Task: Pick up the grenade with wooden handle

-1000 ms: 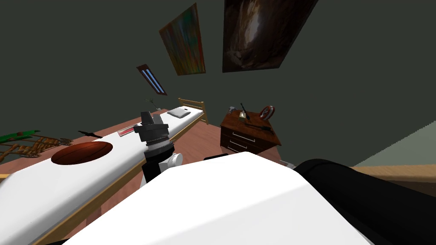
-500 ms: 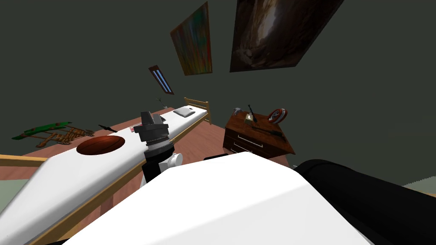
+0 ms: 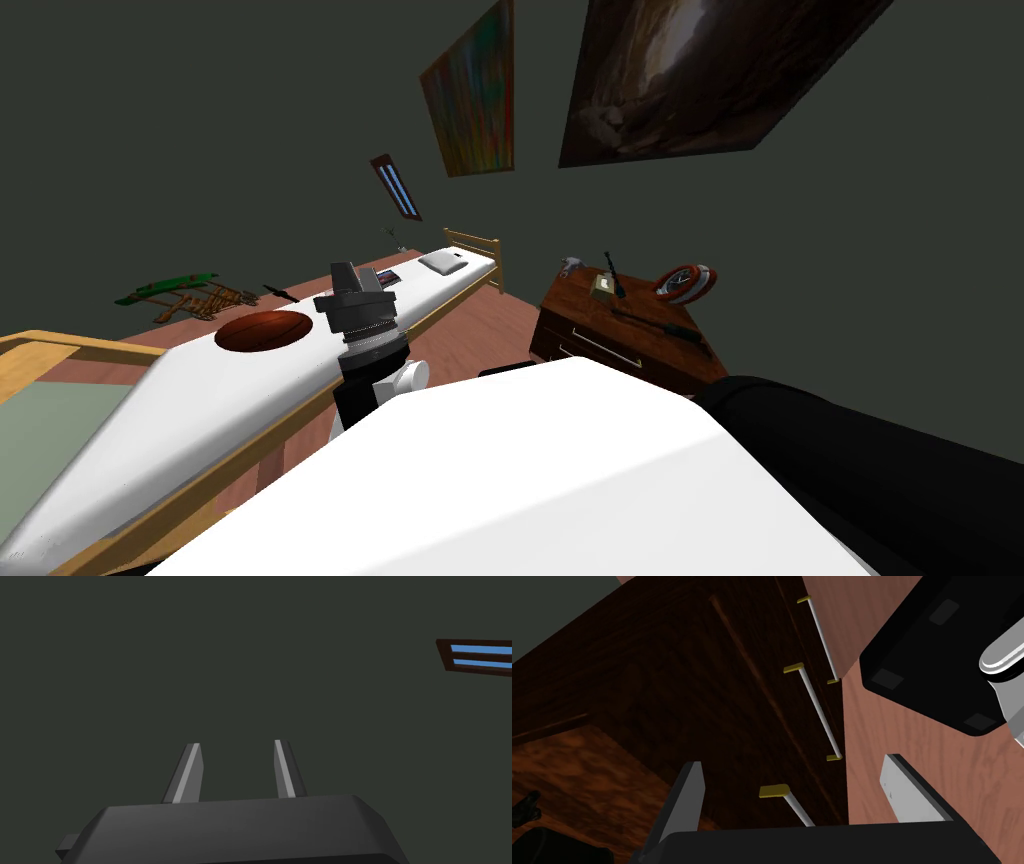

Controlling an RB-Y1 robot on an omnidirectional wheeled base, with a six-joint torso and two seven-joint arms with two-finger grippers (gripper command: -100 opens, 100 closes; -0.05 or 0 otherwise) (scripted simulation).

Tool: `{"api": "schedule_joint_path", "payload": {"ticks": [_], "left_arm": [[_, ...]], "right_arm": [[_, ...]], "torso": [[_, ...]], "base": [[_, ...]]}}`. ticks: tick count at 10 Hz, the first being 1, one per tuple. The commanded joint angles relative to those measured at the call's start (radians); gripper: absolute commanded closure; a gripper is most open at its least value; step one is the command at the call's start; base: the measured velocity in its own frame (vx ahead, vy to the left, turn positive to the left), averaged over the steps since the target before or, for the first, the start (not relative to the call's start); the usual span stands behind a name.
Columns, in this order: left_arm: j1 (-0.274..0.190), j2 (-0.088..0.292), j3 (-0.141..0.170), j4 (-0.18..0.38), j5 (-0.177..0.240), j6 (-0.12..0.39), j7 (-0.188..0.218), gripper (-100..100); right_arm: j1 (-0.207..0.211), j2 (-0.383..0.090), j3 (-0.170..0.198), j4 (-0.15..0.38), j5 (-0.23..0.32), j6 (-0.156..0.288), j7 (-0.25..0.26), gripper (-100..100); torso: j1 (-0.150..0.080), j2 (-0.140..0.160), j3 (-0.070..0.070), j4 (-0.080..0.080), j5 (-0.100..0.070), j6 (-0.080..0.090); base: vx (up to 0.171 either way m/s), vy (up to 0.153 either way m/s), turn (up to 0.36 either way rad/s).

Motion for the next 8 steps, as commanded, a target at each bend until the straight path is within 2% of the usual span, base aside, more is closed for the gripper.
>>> {"api": "schedule_joint_path", "payload": {"ticks": [1,2,3,4,5,6,8], "left_arm": [[0.000,0.000,0.000,0.000,0.000,0.000,0.000,0],[0.000,0.000,0.000,0.000,0.000,0.000,0.000,0],[0.000,0.000,0.000,0.000,0.000,0.000,0.000,0],[0.000,0.000,0.000,0.000,0.000,0.000,0.000,0],[0.000,0.000,0.000,0.000,0.000,0.000,0.000,0],[0.000,0.000,0.000,0.000,0.000,0.000,0.000,0],[0.000,0.000,0.000,0.000,0.000,0.000,0.000,0]], "right_arm": [[0.031,-0.026,0.004,0.050,0.010,0.001,0.029,-100],[0.031,-0.026,0.004,0.057,0.010,0.001,0.029,-100],[0.047,-0.047,0.009,0.094,0.020,0.004,0.050,-100],[0.047,-0.047,0.009,0.085,0.020,0.004,0.050,-100],[0.047,-0.047,0.009,0.106,0.020,0.004,0.050,-100],[0.061,-0.064,0.014,0.146,0.030,0.009,0.070,-100],[0.081,-0.081,0.024,0.221,0.050,0.022,0.103,-100]], "torso": [[0.000,0.000,0.000,0.000,0.000,0.000],[0.001,-0.001,0.000,0.000,0.000,-0.002],[0.000,-0.002,-0.001,0.000,0.000,-0.001],[0.000,-0.005,-0.002,-0.001,0.000,-0.002],[-0.001,-0.004,-0.002,-0.001,-0.001,-0.001],[0.000,-0.001,0.000,0.000,0.000,0.000],[-0.001,-0.006,-0.003,-0.001,0.000,-0.002]], "base": [[0.062,0.038,0.233],[0.092,0.029,0.139],[0.138,0.014,0.210],[0.122,0.009,0.104],[0.054,0.017,-0.009],[0.094,0.028,0.235],[0.195,0.004,0.313]]}}
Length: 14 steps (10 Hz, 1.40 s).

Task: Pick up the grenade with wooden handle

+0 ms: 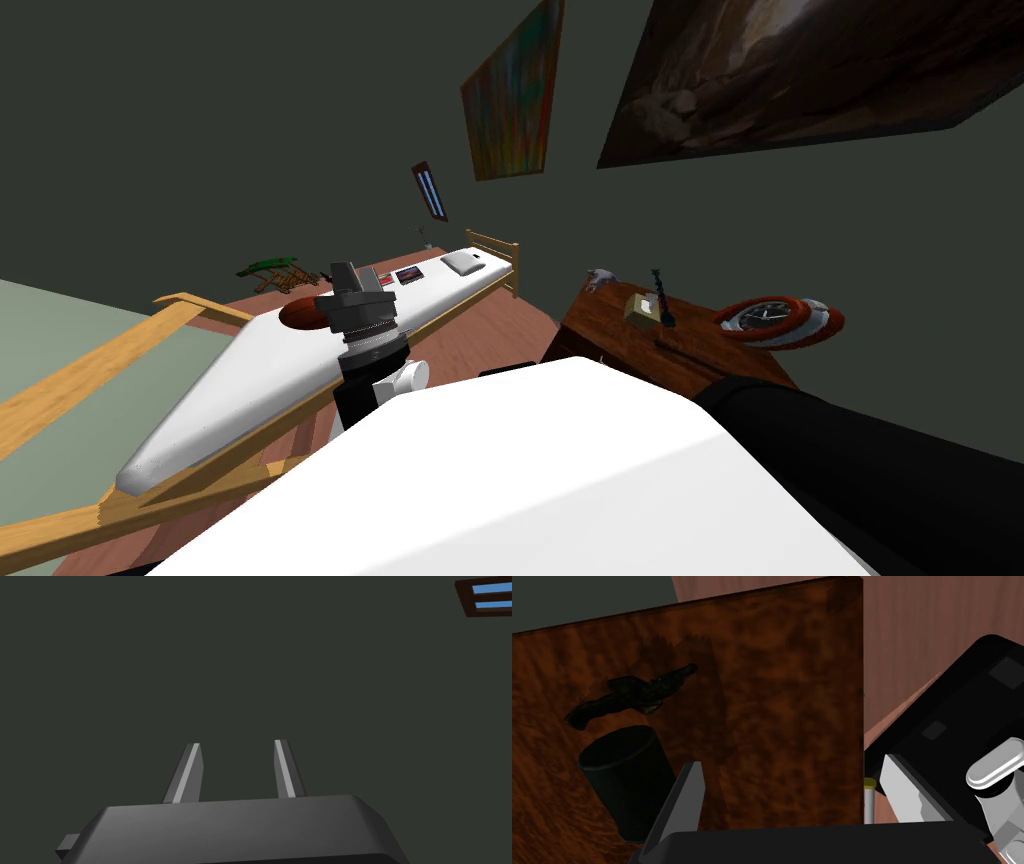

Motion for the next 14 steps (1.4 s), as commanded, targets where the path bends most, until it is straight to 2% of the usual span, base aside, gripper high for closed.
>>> {"api": "schedule_joint_path", "payload": {"ticks": [1,3,4,6,7,8,10,11,12,13,14], "left_arm": [[0.000,0.000,0.000,0.000,0.000,0.000,0.000,0],[0.000,0.000,0.000,0.000,0.000,0.000,0.000,0],[0.000,0.000,0.000,0.000,0.000,0.000,0.000,0],[0.000,0.000,0.000,0.000,0.000,0.000,0.000,0],[0.000,0.000,0.000,0.000,0.000,0.000,0.000,0],[0.000,0.000,0.000,0.000,0.000,0.000,0.000,0],[0.000,0.000,0.000,0.000,0.000,0.000,0.000,0],[0.000,0.000,0.000,0.000,0.000,0.000,0.000,0],[0.000,0.000,0.000,0.000,0.000,0.000,0.000,0],[0.000,0.000,0.000,0.000,0.000,0.000,0.000,0],[0.000,0.000,0.000,0.000,0.000,0.000,0.000,0]], "right_arm": [[0.050,-0.019,-0.019,-0.028,-0.014,0.027,0.012,-100],[0.057,-0.019,-0.019,-0.028,-0.014,0.027,0.012,-100],[0.063,-0.019,-0.014,-0.002,-0.005,0.035,0.026,-100],[0.063,-0.019,-0.014,-0.002,-0.005,0.035,0.026,-100],[0.066,-0.014,-0.009,0.018,0.004,0.042,0.039,-100],[0.066,-0.004,-0.004,0.032,0.013,0.050,0.049,-100],[0.049,0.045,0.011,0.033,0.034,0.064,0.070,-100],[0.049,0.045,0.011,0.033,0.034,0.064,0.070,-100],[0.049,0.045,0.011,0.033,0.034,0.064,0.070,-100],[0.028,0.082,0.021,0.010,0.041,0.064,0.075,-100],[0.028,0.082,0.021,0.010,0.041,0.064,0.075,-100]], "torso": [[0.000,0.000,0.000,0.000,0.000,0.000],[0.001,0.006,0.003,0.001,0.000,0.002],[0.002,0.012,0.007,0.003,0.001,0.002],[0.001,0.010,0.006,0.002,0.000,0.002],[0.001,0.011,0.006,0.003,0.000,0.002],[0.001,0.009,0.005,0.002,0.000,0.001],[-0.005,0.000,0.000,0.000,-0.001,0.000],[-0.005,-0.001,-0.001,0.000,-0.001,0.001],[-0.002,0.003,0.002,0.000,-0.001,0.002],[0.001,0.010,0.005,0.002,0.000,0.002],[0.002,0.013,0.007,0.003,0.000,0.002]], "base": [[0.197,-0.015,0.081],[0.048,0.001,-0.026],[0.052,0.009,0.180],[0.064,-0.006,0.052],[0.094,0.007,0.141],[0.169,-0.017,0.236],[0.240,-0.096,0.276],[0.138,-0.045,0.021],[0.030,-0.001,-0.017],[0.020,-0.003,0.075],[0.025,-0.009,0.042]]}}
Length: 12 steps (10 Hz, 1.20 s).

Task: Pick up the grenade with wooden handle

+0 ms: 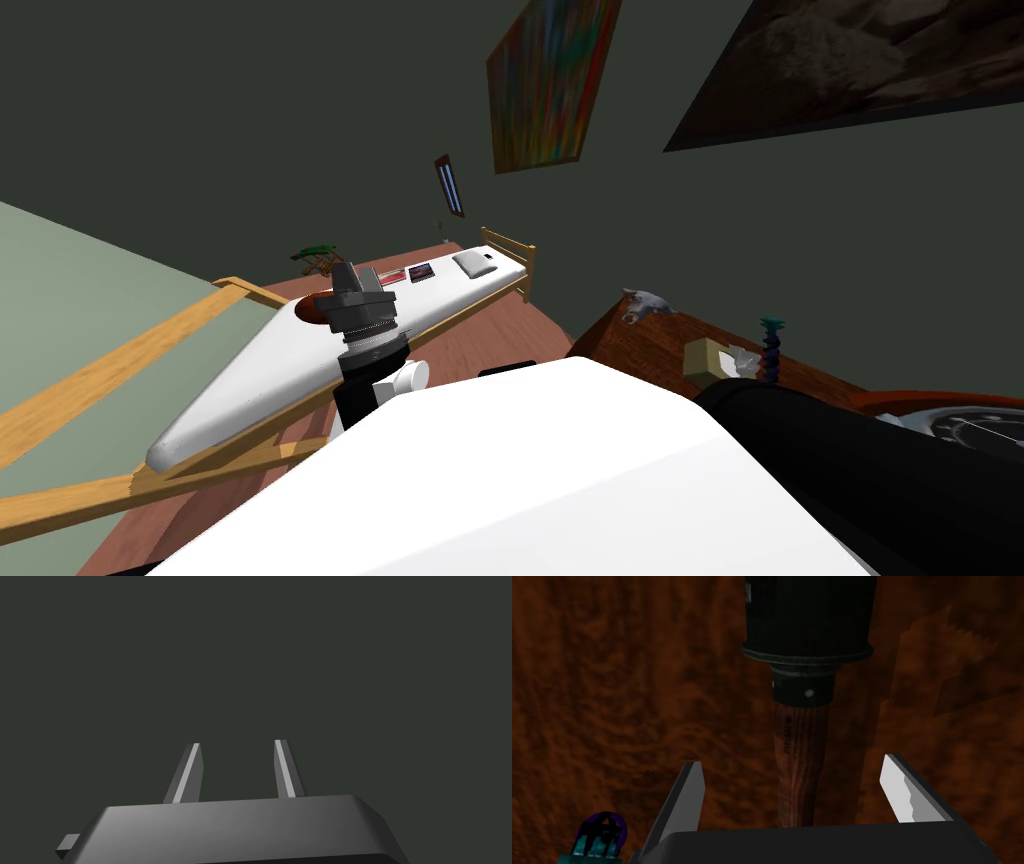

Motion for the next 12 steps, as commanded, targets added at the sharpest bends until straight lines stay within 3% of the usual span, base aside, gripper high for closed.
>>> {"api": "schedule_joint_path", "payload": {"ticks": [1,2,3,5,7,8,10,11,12], "left_arm": [[0.000,0.000,0.000,0.000,0.000,0.000,0.000,0],[0.000,0.000,0.000,0.000,0.000,0.000,0.000,0],[0.000,0.000,0.000,0.000,0.000,0.000,0.000,0],[0.000,0.000,0.000,0.000,0.000,0.000,0.000,0],[0.000,0.000,0.000,0.000,0.000,0.000,0.000,0],[0.000,0.000,0.000,0.000,0.000,0.000,0.000,0],[0.000,0.000,0.000,0.000,0.000,0.000,0.000,0],[0.000,0.000,0.000,0.000,0.000,0.000,0.000,0],[0.000,0.000,0.000,0.000,0.000,0.000,0.000,0]], "right_arm": [[0.000,0.000,0.000,0.000,0.000,0.000,0.000,-100],[-0.004,0.001,0.002,0.004,0.002,-0.003,-0.001,0],[0.046,0.039,-0.048,-0.047,0.052,0.043,-0.051,-100],[0.060,0.039,-0.056,-0.098,0.097,0.043,-0.096,-100],[0.060,0.039,-0.056,-0.098,0.097,0.043,-0.103,-100],[0.099,0.078,-0.102,-0.129,0.149,0.086,-0.150,-100],[0.123,0.078,-0.114,-0.200,0.192,0.089,-0.197,-100],[0.123,0.078,-0.114,-0.200,0.192,0.089,-0.204,-100],[0.176,0.116,-0.166,-0.244,0.236,0.135,-0.242,-100]], "torso": [[0.000,0.000,0.000,0.000,0.000,0.000],[0.000,0.001,0.001,0.000,0.000,0.000],[0.001,0.002,0.001,0.000,0.000,0.000],[-0.002,0.007,0.004,0.002,0.000,0.001],[0.000,0.004,0.003,0.001,0.000,0.001],[0.001,0.003,0.002,0.001,0.000,0.000],[-0.001,0.007,0.004,0.002,0.000,0.001],[-0.001,0.006,0.004,0.002,0.000,0.001],[0.000,0.004,0.003,0.001,0.000,0.001]], "base": [[0.010,-0.004,0.005],[0.000,0.000,0.000],[-0.077,-0.023,0.310],[-0.067,-0.040,0.065],[-0.007,-0.002,-0.012],[-0.063,-0.018,0.312],[-0.073,-0.033,0.068],[-0.012,-0.009,-0.035],[-0.071,-0.027,0.249]]}}
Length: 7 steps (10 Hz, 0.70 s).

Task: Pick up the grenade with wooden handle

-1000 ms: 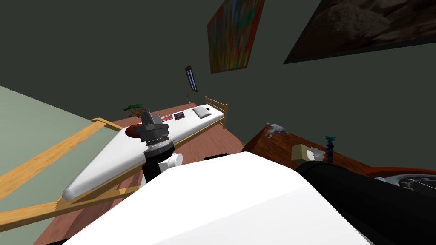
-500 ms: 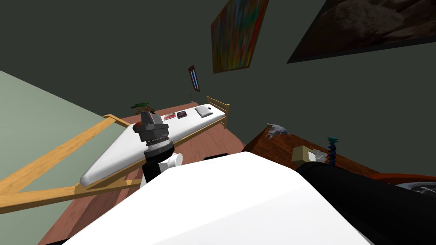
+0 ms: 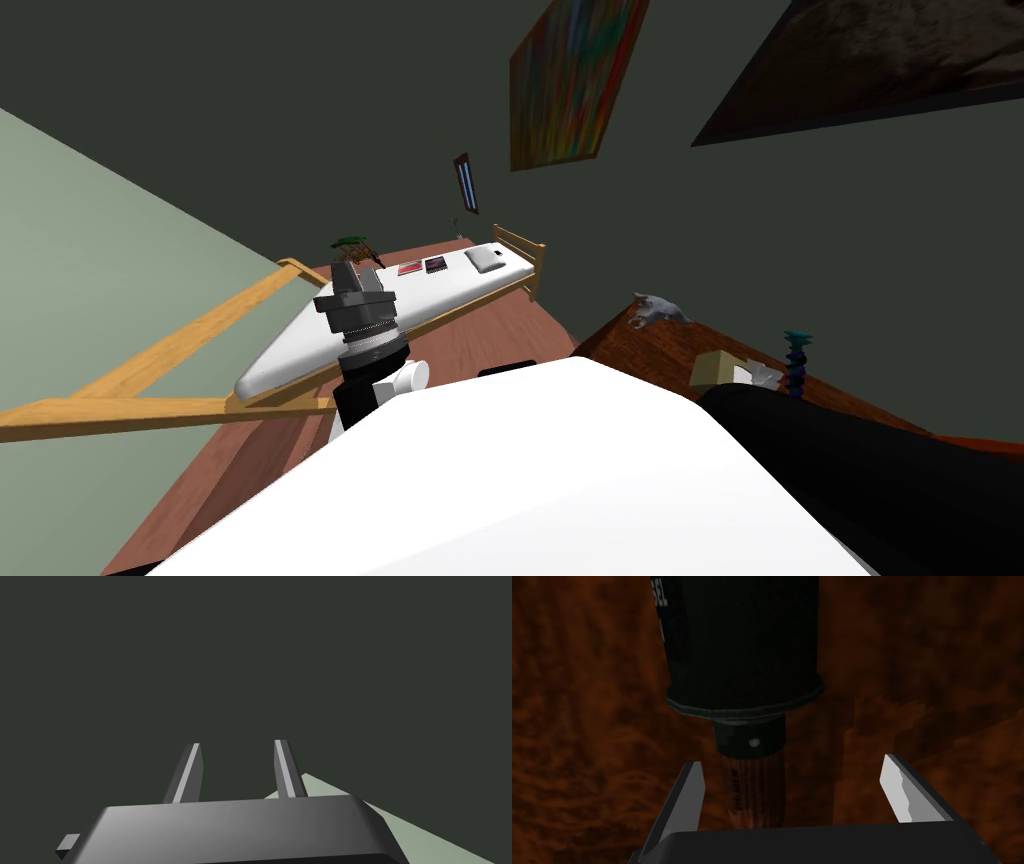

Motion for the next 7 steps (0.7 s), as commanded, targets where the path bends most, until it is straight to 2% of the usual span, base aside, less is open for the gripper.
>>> {"api": "schedule_joint_path", "payload": {"ticks": [1,3,4,5,6,7], "left_arm": [[0.000,0.000,0.000,0.000,0.000,0.000,0.000,0],[0.000,0.000,0.000,0.000,0.000,0.000,0.000,0],[0.000,0.000,0.000,0.000,0.000,0.000,0.000,0],[0.000,0.000,0.000,0.000,0.000,0.000,0.000,0],[0.000,0.000,0.000,0.000,0.000,0.000,0.000,0],[0.000,0.000,0.000,0.000,0.000,0.000,0.000,0]], "right_arm": [[0.050,0.012,-0.037,-0.050,0.050,0.039,-0.050,-100],[0.056,0.012,-0.037,-0.110,0.067,0.039,-0.092,-100],[0.056,0.012,-0.037,-0.110,0.067,0.039,-0.092,-100],[0.103,0.050,-0.087,-0.141,0.117,0.085,-0.135,-100],[0.120,0.050,-0.095,-0.208,0.139,0.085,-0.170,-100],[0.120,0.050,-0.095,-0.211,0.162,0.085,-0.193,-100]], "torso": [[0.000,0.000,0.000,0.000,0.000,0.000],[0.001,-0.001,0.000,0.000,0.000,0.001],[0.001,-0.002,0.000,0.001,-0.004,0.001],[0.001,-0.003,0.000,0.002,-0.006,0.001],[-0.001,0.000,0.001,0.003,-0.006,0.000],[-0.001,0.001,0.002,0.004,-0.007,0.001]], "base": [[-0.080,-0.028,0.196],[-0.028,-0.014,-0.009],[-0.002,-0.005,-0.002],[-0.066,-0.023,0.265],[-0.082,-0.032,0.184],[-0.046,-0.015,0.023]]}}
